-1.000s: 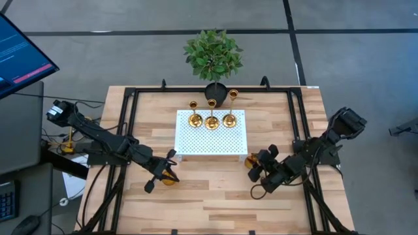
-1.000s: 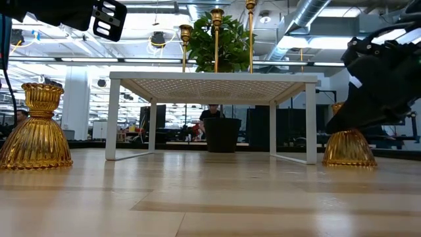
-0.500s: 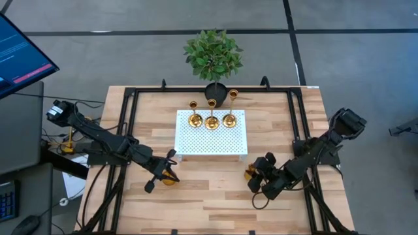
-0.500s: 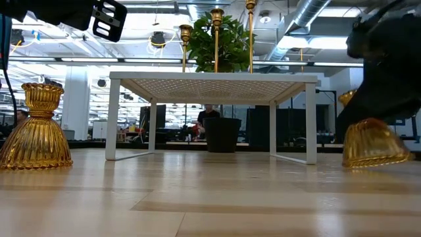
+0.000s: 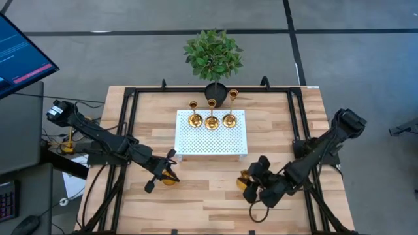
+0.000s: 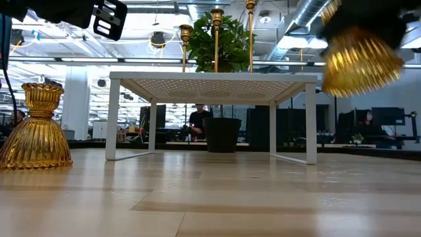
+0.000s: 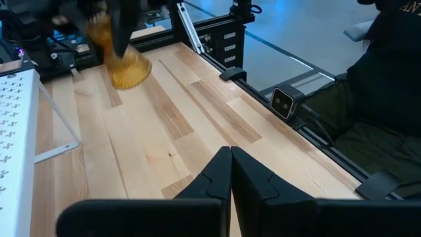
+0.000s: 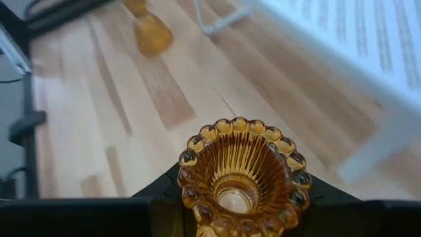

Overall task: Pick & Place candle stick holders
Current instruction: Put the right orange glass candle holder on the shelf

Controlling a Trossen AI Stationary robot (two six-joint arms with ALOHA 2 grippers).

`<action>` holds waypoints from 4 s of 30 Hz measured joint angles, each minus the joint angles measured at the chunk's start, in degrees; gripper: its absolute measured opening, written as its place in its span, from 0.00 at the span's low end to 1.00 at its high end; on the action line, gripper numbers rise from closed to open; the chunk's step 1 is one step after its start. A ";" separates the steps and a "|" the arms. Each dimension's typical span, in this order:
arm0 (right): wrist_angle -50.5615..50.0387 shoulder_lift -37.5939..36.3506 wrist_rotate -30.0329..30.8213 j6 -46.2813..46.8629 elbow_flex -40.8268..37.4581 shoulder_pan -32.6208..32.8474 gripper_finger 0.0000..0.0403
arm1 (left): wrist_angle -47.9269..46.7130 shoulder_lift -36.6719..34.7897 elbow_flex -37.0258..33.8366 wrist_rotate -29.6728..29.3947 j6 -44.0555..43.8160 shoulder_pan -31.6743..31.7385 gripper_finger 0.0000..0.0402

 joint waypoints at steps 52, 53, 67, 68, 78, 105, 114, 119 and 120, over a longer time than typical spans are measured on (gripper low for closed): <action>1.06 3.19 -9.34 -35.19 13.05 -30.94 0.29 | 0.61 -0.01 0.00 0.00 0.00 -0.02 0.02; 1.76 3.56 -9.92 -35.18 13.16 -31.23 0.29 | 0.63 -0.02 0.00 0.00 0.00 -0.02 0.02; 3.19 5.66 -11.40 -35.54 13.45 -32.24 0.30 | 0.66 -0.02 -0.02 0.00 -1.16 0.00 0.02; 3.01 5.47 -11.54 -35.61 13.41 -32.24 0.31 | 0.66 -0.02 -0.02 0.00 -1.17 0.00 0.02; 1.62 5.32 -12.01 -38.72 13.18 -31.91 0.45 | 0.66 -0.02 -0.02 0.00 -1.16 0.00 0.02; -7.68 -14.38 -19.28 -36.28 13.31 -18.33 0.56 | 0.63 -0.02 -0.04 0.02 -1.49 -0.02 0.02; -20.30 -8.94 -5.58 -26.20 13.22 -11.81 0.14 | 0.63 -0.02 -0.04 0.02 -1.49 0.00 0.01; -17.34 -3.78 -3.81 -28.06 13.29 -14.32 0.03 | 0.63 -0.02 -0.04 0.02 -1.49 -0.01 0.02; -17.08 -2.83 -3.90 -28.14 13.27 -15.18 0.03 | 0.63 -0.02 -0.04 0.02 -1.49 -0.01 0.02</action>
